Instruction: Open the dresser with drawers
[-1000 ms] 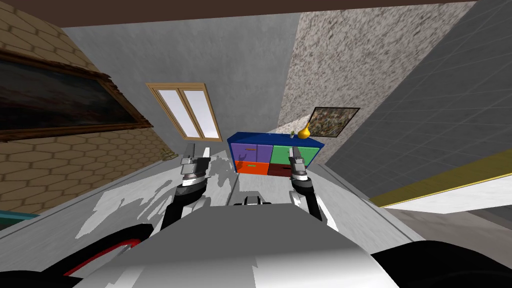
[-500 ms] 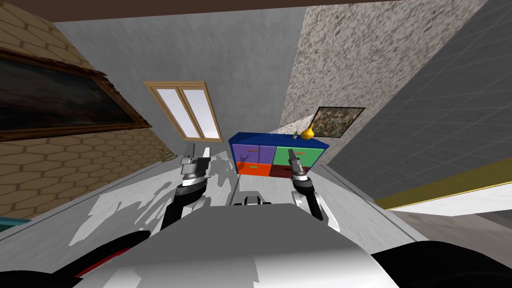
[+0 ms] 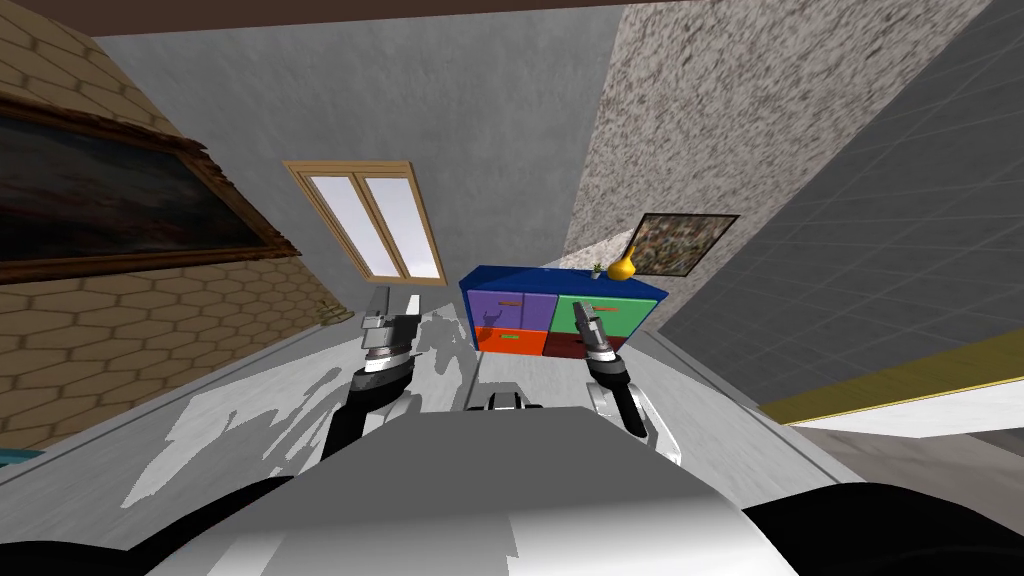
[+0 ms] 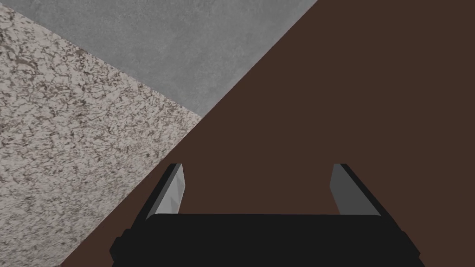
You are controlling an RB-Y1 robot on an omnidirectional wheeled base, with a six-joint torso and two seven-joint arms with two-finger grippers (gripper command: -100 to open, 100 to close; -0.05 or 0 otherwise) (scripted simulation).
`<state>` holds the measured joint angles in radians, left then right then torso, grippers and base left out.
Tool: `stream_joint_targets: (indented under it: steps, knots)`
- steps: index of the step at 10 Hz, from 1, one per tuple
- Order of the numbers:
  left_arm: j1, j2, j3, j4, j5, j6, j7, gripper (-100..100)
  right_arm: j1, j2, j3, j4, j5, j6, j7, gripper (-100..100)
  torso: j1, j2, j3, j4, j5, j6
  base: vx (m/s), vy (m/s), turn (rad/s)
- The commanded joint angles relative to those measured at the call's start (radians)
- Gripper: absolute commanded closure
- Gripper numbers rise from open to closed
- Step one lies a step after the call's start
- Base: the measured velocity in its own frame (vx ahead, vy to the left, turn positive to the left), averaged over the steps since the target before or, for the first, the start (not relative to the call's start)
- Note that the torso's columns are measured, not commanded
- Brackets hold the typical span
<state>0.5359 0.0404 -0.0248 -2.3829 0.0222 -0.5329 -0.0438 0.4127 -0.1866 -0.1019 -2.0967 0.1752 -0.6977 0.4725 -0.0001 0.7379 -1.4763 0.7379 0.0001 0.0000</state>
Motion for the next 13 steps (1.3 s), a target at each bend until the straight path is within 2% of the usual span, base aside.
stream_joint_targets:
  steps: [1, 2, 3, 4, 5, 6, 7, 8, 10, 11, 12, 13]
  knots:
    - [0.0, 0.0, 0.0, 0.0, 0.0, 0.0, 0.0, 0, -0.003, -0.006, -0.024, 0.032, 0.02, -0.013, 0.071, -100, 0.001, 0.0, 0.0, 0.0, 0.0, 0.0, 0.055, 0.076, -0.008]
    - [0.0, 0.0, 0.0, 0.0, 0.0, 0.0, 0.0, 0, -0.009, -0.008, -0.044, 0.062, 0.04, -0.024, 0.103, -100, 0.0, 0.001, 0.001, 0.0, 0.0, 0.0, 0.067, 0.088, -0.005]
    - [0.0, 0.0, 0.0, 0.0, 0.0, 0.0, 0.0, 0, -0.009, -0.008, -0.044, 0.062, 0.04, -0.024, 0.13, -100, 0.0, 0.0, 0.001, 0.0, 0.0, 0.0, 0.062, 0.083, -0.006]
    - [0.0, 0.0, 0.0, 0.0, 0.0, 0.0, 0.0, 0, -0.015, -0.01, -0.065, 0.094, 0.06, -0.036, 0.158, -100, 0.0, 0.0, 0.0, 0.0, 0.0, 0.0, 0.096, 0.107, -0.007]
    - [0.0, 0.0, 0.0, 0.0, 0.0, 0.0, 0.0, 0, -0.015, -0.01, -0.065, 0.094, 0.06, -0.036, 0.185, -100, 0.001, -0.002, -0.001, 0.0, 0.0, 0.0, 0.081, 0.079, -0.009]
    - [0.0, 0.0, 0.0, 0.0, 0.0, 0.0, 0.0, 0, -0.021, -0.01, -0.086, 0.127, 0.08, -0.047, 0.214, -100, -0.001, 0.0, 0.0, 0.0, 0.0, 0.0, 0.083, 0.095, -0.004]
    - [0.0, 0.0, 0.0, 0.0, 0.0, 0.0, 0.0, 0, -0.021, -0.01, -0.086, 0.127, 0.08, -0.047, 0.244, -100, 0.0, 0.0, 0.0, 0.0, 0.0, 0.0, 0.077, 0.088, -0.008]
    - [0.0, 0.0, 0.0, 0.0, 0.0, 0.0, 0.0, 0, -0.027, -0.008, -0.107, 0.161, 0.101, -0.058, 0.274, -100, 0.0, 0.001, 0.001, 0.0, 0.0, 0.0, 0.074, 0.094, -0.009]
    - [0.0, 0.0, 0.0, 0.0, 0.0, 0.0, 0.0, 0, -0.027, -0.008, -0.107, 0.161, 0.101, -0.058, 0.314, -100, -0.001, 0.0, 0.0, 0.0, 0.0, 0.0, 0.058, 0.06, -0.003]
    - [0.0, 0.0, 0.0, 0.0, 0.0, 0.0, 0.0, 0, -0.034, -0.006, -0.129, 0.196, 0.122, -0.07, 0.354, -100, -0.002, 0.002, 0.001, 0.001, -0.001, 0.0, 0.052, 0.074, -0.004]
    - [0.0, 0.0, 0.0, 0.0, 0.0, 0.0, 0.0, 0, -0.034, -0.006, -0.129, 0.196, 0.122, -0.07, 0.377, -100, 0.0, 0.001, 0.001, 0.0, 0.0, 0.0, 0.068, 0.078, -0.011]
    - [0.0, 0.0, 0.0, 0.0, 0.0, 0.0, 0.0, 0, -0.041, -0.004, -0.151, 0.232, 0.143, -0.081, 0.407, -100, 0.001, 0.0, 0.0, 0.0, 0.0, 0.0, 0.099, 0.103, -0.007]
